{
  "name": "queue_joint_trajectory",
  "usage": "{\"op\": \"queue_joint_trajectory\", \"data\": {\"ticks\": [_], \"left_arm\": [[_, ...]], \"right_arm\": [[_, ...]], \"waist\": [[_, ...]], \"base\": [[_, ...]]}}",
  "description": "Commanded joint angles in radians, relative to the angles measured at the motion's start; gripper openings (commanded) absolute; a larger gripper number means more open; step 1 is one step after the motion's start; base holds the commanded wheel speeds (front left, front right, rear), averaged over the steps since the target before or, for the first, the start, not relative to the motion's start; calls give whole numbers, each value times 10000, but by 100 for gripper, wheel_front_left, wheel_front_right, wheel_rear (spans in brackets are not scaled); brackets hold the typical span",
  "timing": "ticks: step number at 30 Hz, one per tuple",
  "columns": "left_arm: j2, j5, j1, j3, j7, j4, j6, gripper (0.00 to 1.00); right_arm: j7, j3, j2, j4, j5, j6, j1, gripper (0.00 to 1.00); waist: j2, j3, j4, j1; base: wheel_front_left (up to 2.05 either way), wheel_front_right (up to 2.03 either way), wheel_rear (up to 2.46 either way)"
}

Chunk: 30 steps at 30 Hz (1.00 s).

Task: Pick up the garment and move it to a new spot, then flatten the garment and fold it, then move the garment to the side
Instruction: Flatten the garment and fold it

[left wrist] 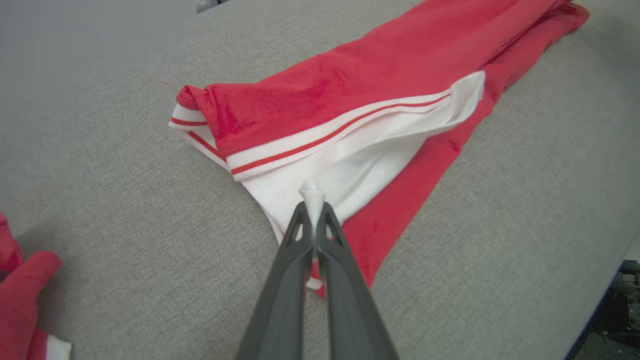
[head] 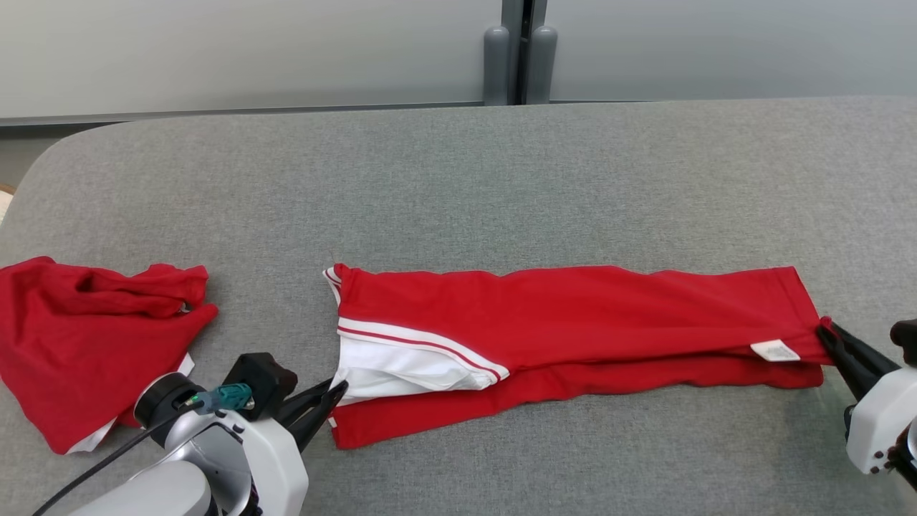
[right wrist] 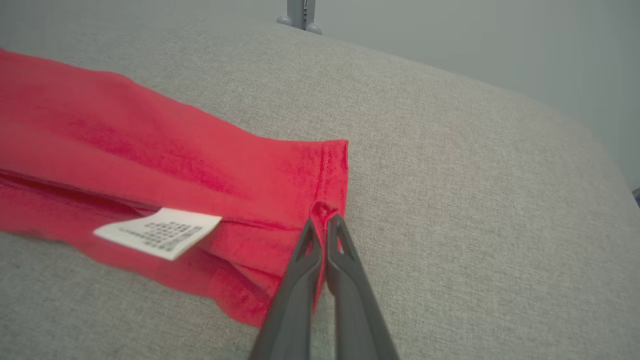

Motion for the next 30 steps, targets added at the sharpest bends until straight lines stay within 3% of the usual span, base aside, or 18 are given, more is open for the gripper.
{"op": "queue_joint_trajectory", "data": {"ticks": [1,2,3,4,5,12,19,23,25,30], "left_arm": [[-8,115,35,-27,-18,97,41,0],[-40,189,40,-89,-15,169,64,15],[-86,216,78,-122,-25,261,99,52],[-133,189,137,-160,7,353,108,85],[-164,60,230,-139,31,450,135,100],[-23,-484,507,217,-187,507,313,100],[-359,-812,351,1694,-2117,495,1412,100],[-925,-997,528,2720,-2769,559,1821,100],[-1519,-773,746,3814,-2873,334,1921,100],[-3214,1580,2092,6701,-2863,-276,1735,100]], "right_arm": [[98,82,-57,-14,123,-25,50,0],[168,206,-136,-32,152,-24,54,47],[205,296,-199,-60,228,-25,36,100],[240,382,-215,-94,391,-25,56,100],[337,417,-245,-66,529,-25,75,100],[209,392,-681,-17,1045,-24,118,100],[-925,-651,-234,28,1072,-24,-334,100],[-1150,-1459,308,-78,775,-24,-355,100],[-1195,-2295,750,-346,416,-24,-246,100],[-1201,-4627,2100,-1770,-1097,-22,878,100]], "waist": [[-1,-12,-47,0],[-1,-24,-72,0],[-1,-37,-95,0],[-1,-50,-118,0],[-1,-67,-148,0],[-1,-162,-214,0],[-1,-309,-182,0],[-1,-387,-159,0],[-1,-453,-126,0],[-1,-546,-51,0]], "base": [[0,0,0],[0,0,0],[0,0,0],[0,0,0],[0,0,0],[0,0,0],[0,0,0],[0,0,0],[0,0,0],[0,0,0]]}}
